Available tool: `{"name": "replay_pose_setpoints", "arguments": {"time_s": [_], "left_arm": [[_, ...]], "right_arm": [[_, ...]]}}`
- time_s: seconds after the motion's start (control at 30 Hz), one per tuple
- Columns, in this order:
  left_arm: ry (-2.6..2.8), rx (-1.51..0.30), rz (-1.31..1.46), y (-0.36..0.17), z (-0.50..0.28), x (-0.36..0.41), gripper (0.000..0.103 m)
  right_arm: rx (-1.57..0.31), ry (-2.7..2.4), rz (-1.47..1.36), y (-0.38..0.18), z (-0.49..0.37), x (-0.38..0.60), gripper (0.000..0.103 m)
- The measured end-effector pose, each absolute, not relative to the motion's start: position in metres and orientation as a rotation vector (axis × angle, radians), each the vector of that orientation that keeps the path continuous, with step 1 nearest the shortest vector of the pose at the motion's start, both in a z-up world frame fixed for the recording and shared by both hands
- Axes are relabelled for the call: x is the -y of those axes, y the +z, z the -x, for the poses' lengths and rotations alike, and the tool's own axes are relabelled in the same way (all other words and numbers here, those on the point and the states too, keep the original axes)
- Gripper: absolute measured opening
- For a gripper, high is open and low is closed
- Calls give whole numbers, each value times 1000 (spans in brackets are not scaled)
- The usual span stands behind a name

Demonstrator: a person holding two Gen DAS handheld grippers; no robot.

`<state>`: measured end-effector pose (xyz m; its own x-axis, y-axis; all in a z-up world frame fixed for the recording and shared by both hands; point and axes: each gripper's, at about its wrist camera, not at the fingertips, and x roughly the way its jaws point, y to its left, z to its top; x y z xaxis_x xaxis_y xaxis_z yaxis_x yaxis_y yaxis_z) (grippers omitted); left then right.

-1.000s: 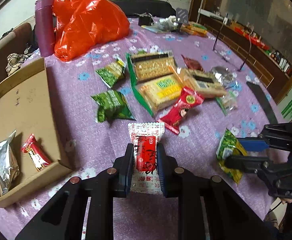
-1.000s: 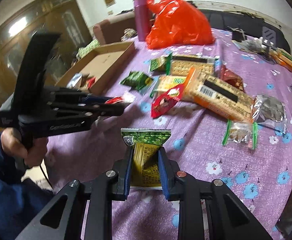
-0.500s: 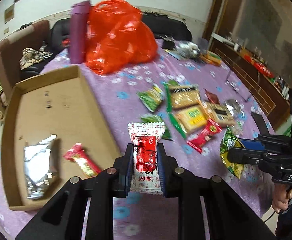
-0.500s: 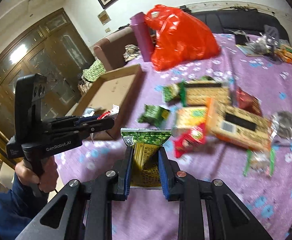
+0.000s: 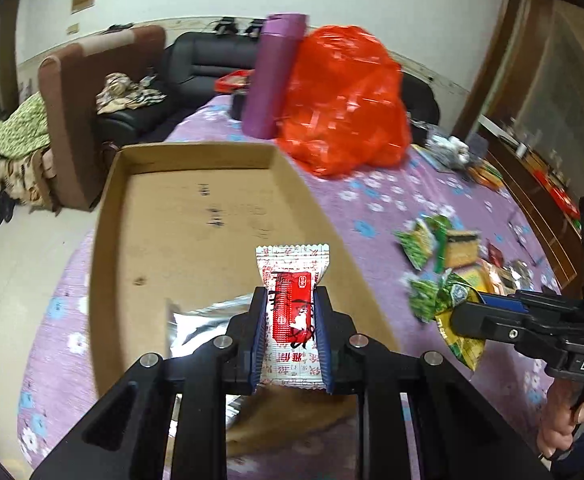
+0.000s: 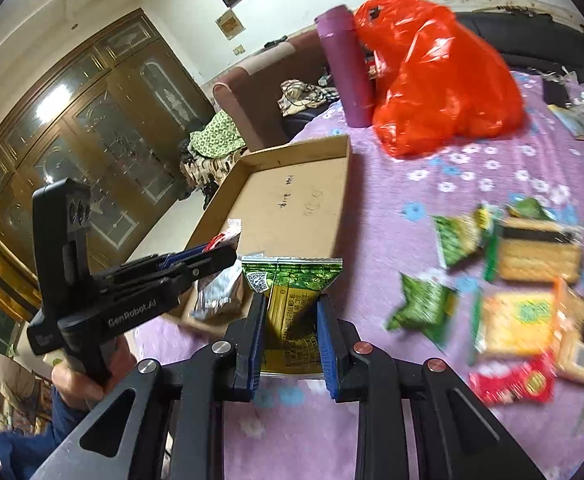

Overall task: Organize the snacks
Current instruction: 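Carry both held packets over the cardboard box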

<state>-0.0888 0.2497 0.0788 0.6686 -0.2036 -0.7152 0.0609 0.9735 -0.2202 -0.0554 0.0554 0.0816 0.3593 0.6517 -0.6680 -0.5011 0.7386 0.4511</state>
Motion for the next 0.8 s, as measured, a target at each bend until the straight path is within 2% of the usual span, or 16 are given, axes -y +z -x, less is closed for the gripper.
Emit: {"name": "replay_pose_setpoints", "arguments": {"time_s": [0.6,0.8], "left_arm": [[-23,-929,205,72,-16,-328,22],[6,-1005,221,52,-54,-340,22]], "right_arm": [[-1058,629,-240,59,-74,-154,27],[-1099,571,-245,39,-108,-174,27]]}}
